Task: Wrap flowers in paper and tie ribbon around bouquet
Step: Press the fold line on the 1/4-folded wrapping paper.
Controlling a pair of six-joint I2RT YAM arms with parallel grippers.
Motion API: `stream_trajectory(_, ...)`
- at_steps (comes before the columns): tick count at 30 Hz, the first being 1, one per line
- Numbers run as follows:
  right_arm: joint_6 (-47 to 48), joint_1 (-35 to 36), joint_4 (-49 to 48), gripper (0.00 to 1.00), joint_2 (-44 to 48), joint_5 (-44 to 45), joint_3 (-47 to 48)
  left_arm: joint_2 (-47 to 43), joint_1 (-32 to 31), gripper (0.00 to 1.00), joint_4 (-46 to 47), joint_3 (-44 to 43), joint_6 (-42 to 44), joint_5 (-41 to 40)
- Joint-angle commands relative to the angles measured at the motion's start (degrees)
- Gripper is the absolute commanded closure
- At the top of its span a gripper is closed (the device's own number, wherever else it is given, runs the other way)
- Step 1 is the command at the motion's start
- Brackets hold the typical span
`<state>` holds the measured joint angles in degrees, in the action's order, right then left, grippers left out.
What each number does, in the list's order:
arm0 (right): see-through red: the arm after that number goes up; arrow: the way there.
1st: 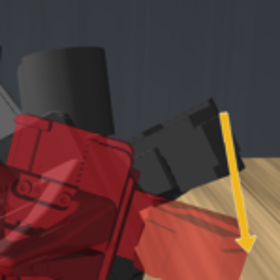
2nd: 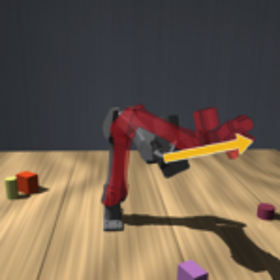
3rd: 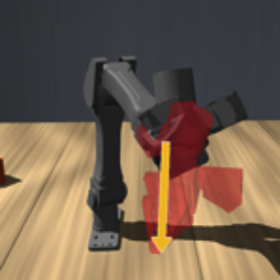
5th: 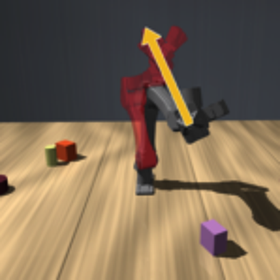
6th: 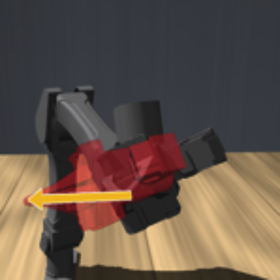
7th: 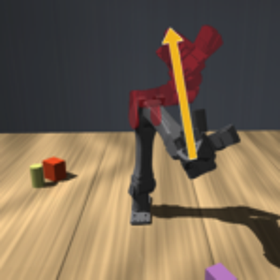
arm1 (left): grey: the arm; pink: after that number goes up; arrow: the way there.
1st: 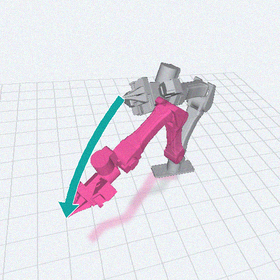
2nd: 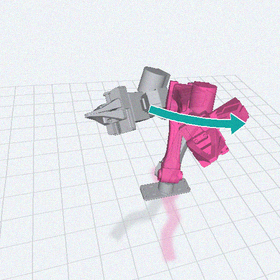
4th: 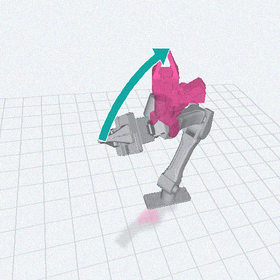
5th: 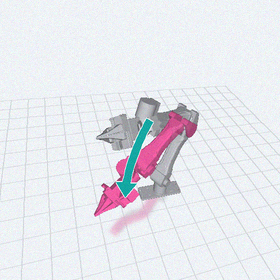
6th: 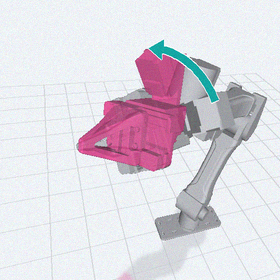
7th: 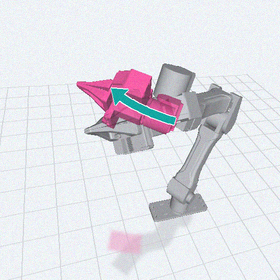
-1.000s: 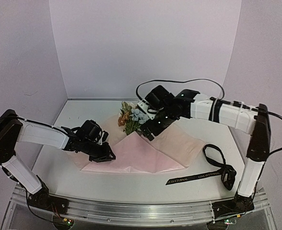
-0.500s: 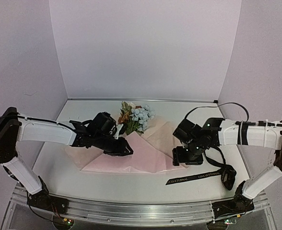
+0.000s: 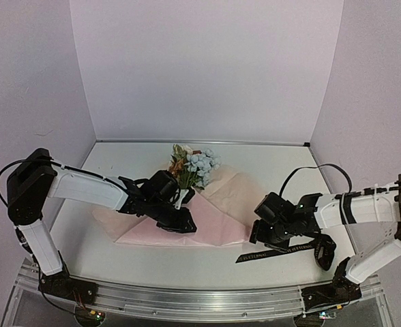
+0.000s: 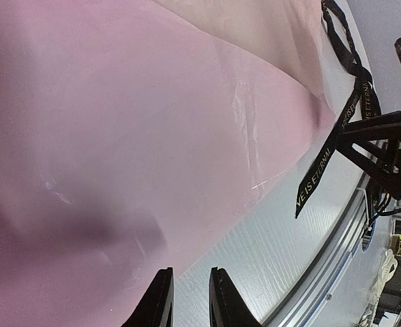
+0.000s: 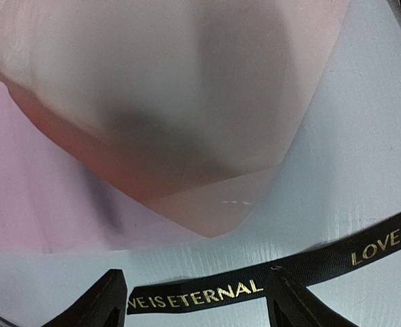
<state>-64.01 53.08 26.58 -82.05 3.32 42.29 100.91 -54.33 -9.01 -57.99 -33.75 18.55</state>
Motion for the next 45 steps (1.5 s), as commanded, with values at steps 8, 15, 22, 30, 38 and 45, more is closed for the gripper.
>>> stream_trajectory(8,-10.56,0.32,-23.93,0.35,-2.56,9.01,-9.20,1.10,0.09,0.81,0.39,-2.98,2.03,1.02)
stream_trajectory(15,-13.82,0.48,-28.78,0.44,-1.00,12.24,-14.47,2.49,0.10,0.81,0.32,-3.77,2.07,1.64)
stream_trajectory(22,-13.12,1.32,-29.51,0.50,2.15,13.59,-16.49,4.39,0.02,0.81,0.65,-5.67,2.36,3.34)
stream_trajectory(30,-13.36,1.44,-34.70,0.61,0.62,12.16,-17.21,6.57,-1.48,0.82,0.13,-8.59,3.95,4.13)
stream_trajectory(38,-14.86,1.52,-37.02,0.68,0.49,11.93,-17.81,8.98,-3.43,0.82,0.55,-10.71,5.53,5.12)
stream_trajectory(45,-13.40,1.52,-36.95,0.80,2.52,11.58,-17.60,13.13,-6.43,0.83,-0.01,-15.14,8.25,4.60)
